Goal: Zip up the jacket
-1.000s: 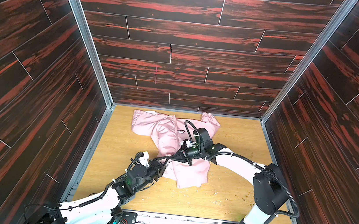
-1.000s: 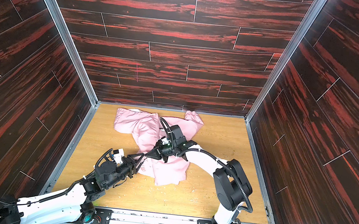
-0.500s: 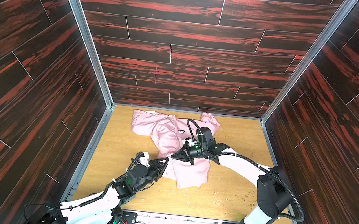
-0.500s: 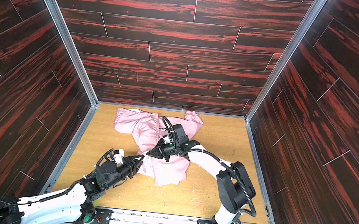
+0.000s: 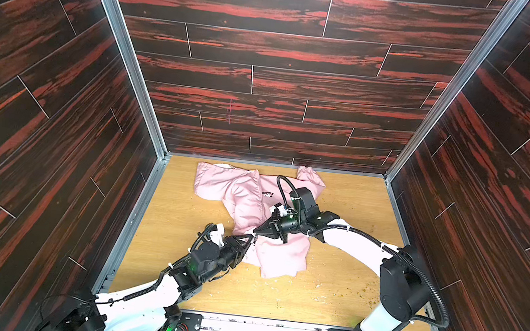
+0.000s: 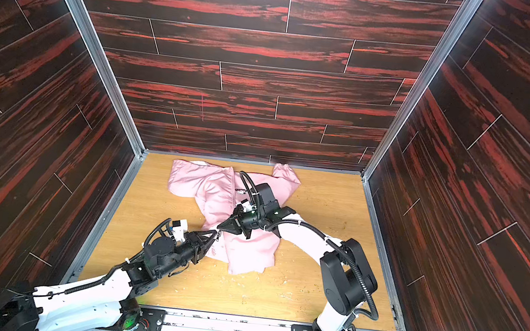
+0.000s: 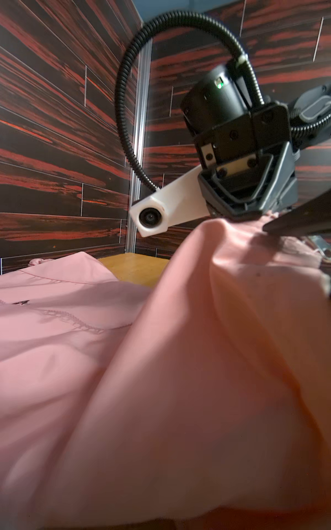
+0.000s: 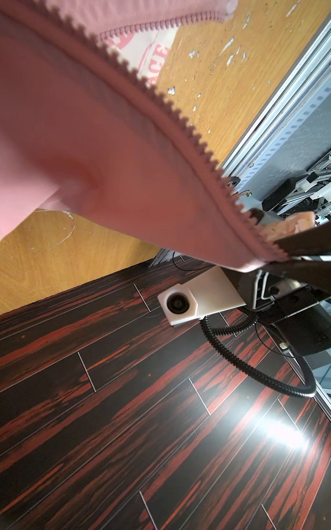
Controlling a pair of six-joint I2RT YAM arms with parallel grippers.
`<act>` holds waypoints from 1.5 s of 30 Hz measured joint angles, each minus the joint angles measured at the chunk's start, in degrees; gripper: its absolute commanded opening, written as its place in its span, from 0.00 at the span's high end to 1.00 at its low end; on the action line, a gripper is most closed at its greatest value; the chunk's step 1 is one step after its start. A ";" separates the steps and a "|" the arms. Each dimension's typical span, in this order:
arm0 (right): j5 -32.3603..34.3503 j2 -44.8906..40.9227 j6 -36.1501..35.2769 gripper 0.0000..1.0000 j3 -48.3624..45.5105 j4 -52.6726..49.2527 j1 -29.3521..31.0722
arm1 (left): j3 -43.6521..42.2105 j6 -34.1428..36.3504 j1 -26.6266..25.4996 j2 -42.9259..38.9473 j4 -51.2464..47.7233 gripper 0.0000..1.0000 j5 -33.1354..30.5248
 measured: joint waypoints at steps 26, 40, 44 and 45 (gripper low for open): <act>-0.87 0.00 0.00 1.00 -0.13 -0.09 -0.35 | -0.11 0.26 0.00 -0.17 1.14 0.88 1.09; -0.87 0.00 -0.07 1.00 -0.17 -0.11 -0.35 | 0.09 0.72 0.02 -0.13 1.33 1.00 1.57; -0.83 0.00 -0.98 1.00 -0.17 -0.76 -0.44 | 0.33 1.11 0.00 0.48 1.40 1.00 1.95; -0.74 0.00 -1.44 1.00 -0.17 -1.14 -0.46 | 0.35 1.11 0.00 0.61 1.38 1.00 1.99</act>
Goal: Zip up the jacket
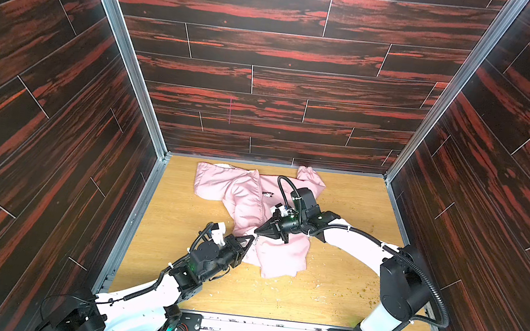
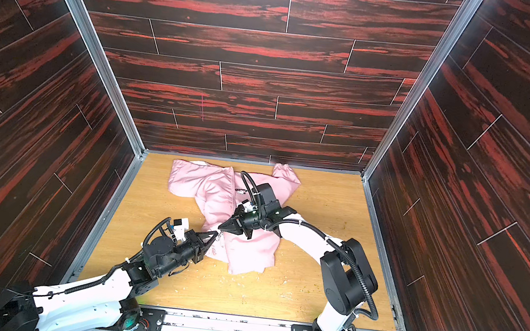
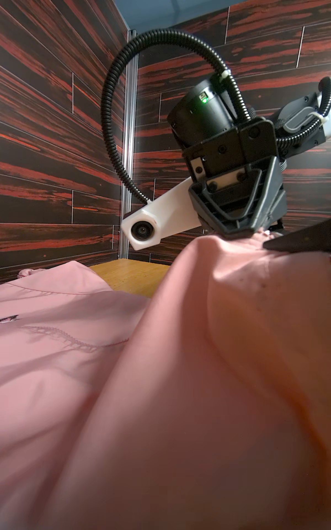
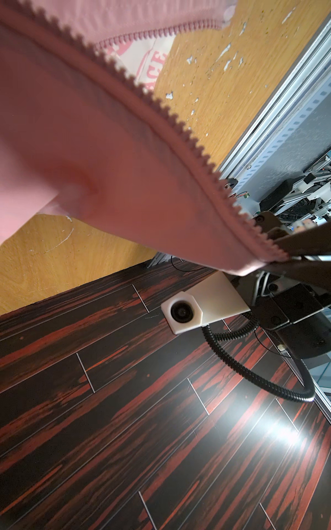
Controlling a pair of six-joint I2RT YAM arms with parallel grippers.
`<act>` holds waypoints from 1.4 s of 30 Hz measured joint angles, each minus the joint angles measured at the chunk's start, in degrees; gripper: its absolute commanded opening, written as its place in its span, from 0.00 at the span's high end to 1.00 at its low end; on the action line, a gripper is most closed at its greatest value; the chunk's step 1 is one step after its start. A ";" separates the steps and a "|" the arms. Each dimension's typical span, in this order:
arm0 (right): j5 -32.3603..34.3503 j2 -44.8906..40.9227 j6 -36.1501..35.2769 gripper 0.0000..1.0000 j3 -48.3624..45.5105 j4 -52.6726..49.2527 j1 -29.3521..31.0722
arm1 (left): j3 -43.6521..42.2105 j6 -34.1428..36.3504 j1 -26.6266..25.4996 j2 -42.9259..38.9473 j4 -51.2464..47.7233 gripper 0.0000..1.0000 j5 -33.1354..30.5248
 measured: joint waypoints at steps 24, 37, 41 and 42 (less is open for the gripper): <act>29.86 -17.14 -25.31 0.01 1.31 -25.83 -3.63 | 0.63 1.44 0.00 0.22 -1.25 1.00 1.25; 27.26 -19.80 -21.24 0.40 -15.17 -21.29 -7.78 | -2.05 1.38 0.00 -7.23 -6.45 1.00 -0.42; 24.24 -19.82 -16.79 0.45 -22.91 -17.03 -4.52 | -4.02 1.18 0.00 -10.47 -8.90 1.00 -2.23; 23.80 -19.85 -15.69 0.45 -24.55 -16.00 -3.74 | -4.42 1.07 0.00 -11.30 -9.66 1.00 -2.64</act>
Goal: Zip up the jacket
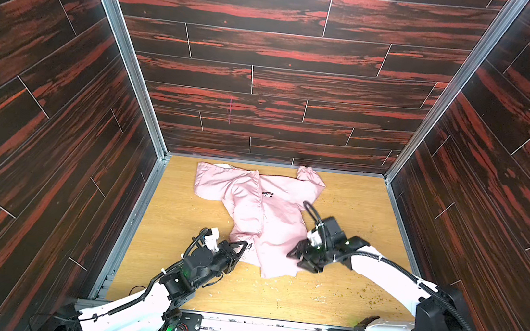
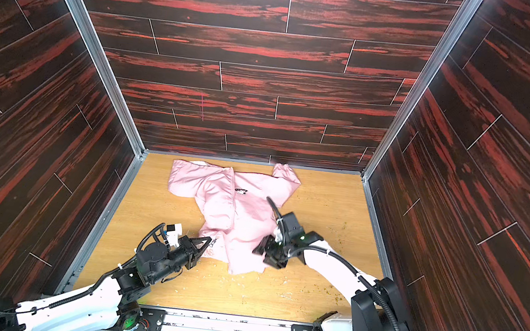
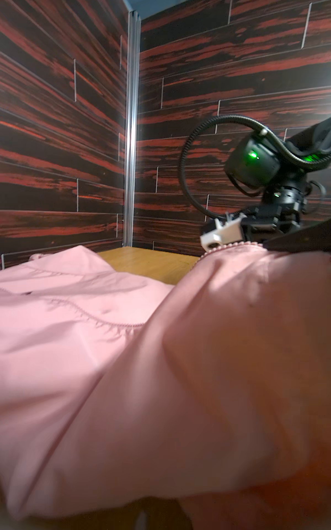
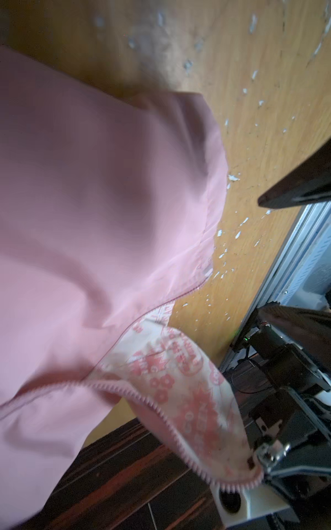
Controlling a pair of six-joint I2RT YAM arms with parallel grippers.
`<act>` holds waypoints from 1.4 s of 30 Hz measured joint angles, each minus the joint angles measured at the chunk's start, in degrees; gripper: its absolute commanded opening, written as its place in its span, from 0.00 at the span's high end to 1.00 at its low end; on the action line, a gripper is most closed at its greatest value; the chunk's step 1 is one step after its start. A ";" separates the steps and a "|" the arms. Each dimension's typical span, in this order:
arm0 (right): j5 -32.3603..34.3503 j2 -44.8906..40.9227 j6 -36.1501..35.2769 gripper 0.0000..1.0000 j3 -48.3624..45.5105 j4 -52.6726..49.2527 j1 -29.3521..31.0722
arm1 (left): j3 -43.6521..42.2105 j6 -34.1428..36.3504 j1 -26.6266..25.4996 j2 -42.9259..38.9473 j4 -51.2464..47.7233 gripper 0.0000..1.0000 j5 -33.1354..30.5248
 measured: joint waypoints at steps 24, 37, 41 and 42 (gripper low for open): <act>0.35 8.52 20.63 0.50 -14.08 35.21 6.86 | -2.75 -3.54 0.28 -3.85 -5.99 1.00 -0.28; 1.16 14.82 20.76 0.59 -13.11 46.73 9.40 | -2.38 -3.54 1.09 -3.43 -6.03 1.00 1.33; 0.52 16.59 19.87 0.58 -11.26 46.64 11.04 | -2.14 -3.54 1.14 -3.21 -6.03 1.00 1.51; 0.28 16.87 19.63 0.58 -11.04 46.69 11.32 | -1.97 -3.54 1.14 -3.04 -6.01 1.00 1.57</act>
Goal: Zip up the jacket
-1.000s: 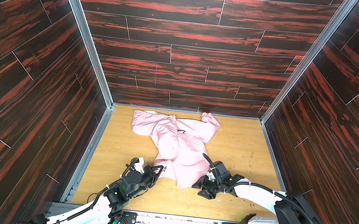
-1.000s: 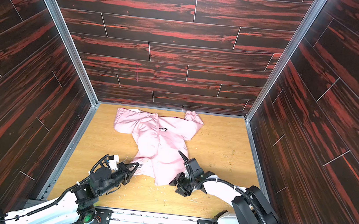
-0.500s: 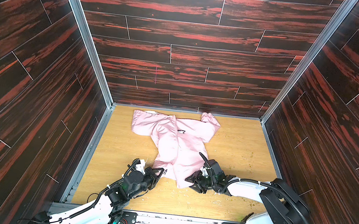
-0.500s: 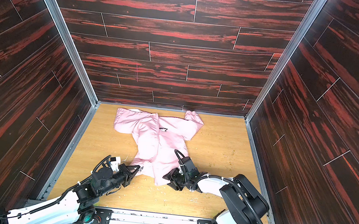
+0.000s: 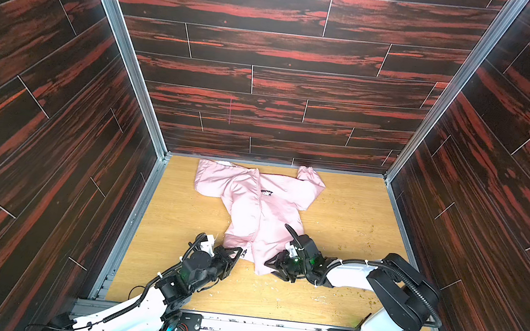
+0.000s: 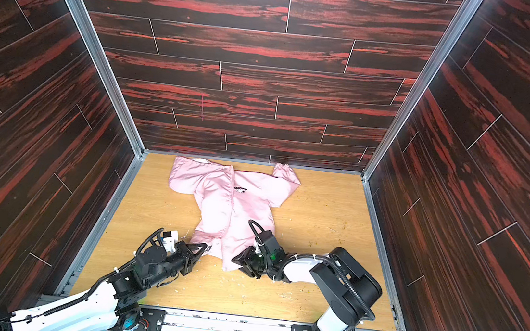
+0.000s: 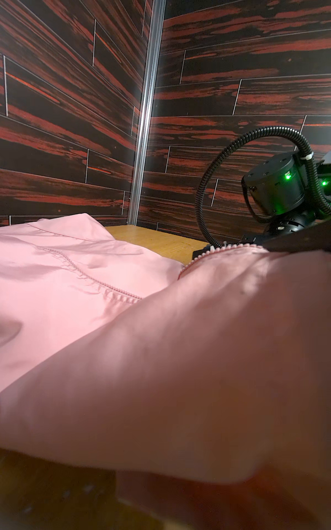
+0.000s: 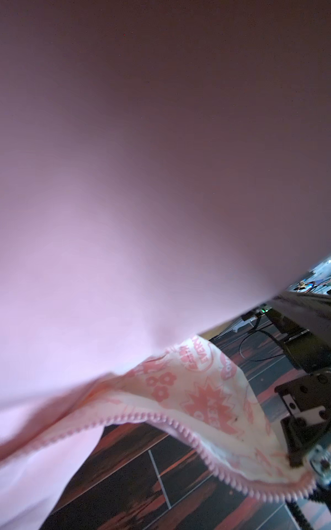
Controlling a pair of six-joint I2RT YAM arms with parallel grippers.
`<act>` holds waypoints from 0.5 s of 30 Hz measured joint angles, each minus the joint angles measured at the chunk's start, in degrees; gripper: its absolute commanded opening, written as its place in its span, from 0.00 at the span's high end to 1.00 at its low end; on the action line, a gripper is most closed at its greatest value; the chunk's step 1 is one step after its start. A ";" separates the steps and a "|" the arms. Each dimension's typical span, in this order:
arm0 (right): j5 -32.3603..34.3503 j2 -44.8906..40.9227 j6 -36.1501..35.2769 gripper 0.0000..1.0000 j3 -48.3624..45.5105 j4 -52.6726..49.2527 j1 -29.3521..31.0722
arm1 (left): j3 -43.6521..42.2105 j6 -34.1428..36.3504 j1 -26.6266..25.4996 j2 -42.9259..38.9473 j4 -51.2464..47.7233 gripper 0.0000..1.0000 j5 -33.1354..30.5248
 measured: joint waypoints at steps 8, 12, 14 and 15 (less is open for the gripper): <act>-1.97 2.25 -0.35 0.59 1.66 1.11 1.25 | 0.37 0.00 0.00 0.35 0.04 1.00 0.17; -2.60 4.33 -0.33 0.63 3.39 1.51 1.53 | 0.37 0.02 0.00 0.35 0.02 1.00 0.17; -3.06 5.31 -0.35 0.65 4.07 1.90 1.53 | 0.37 0.02 0.00 0.35 0.00 1.00 0.20; -3.26 5.77 -0.33 0.65 4.39 2.19 1.55 | 0.39 0.02 0.00 0.35 -0.04 1.00 0.24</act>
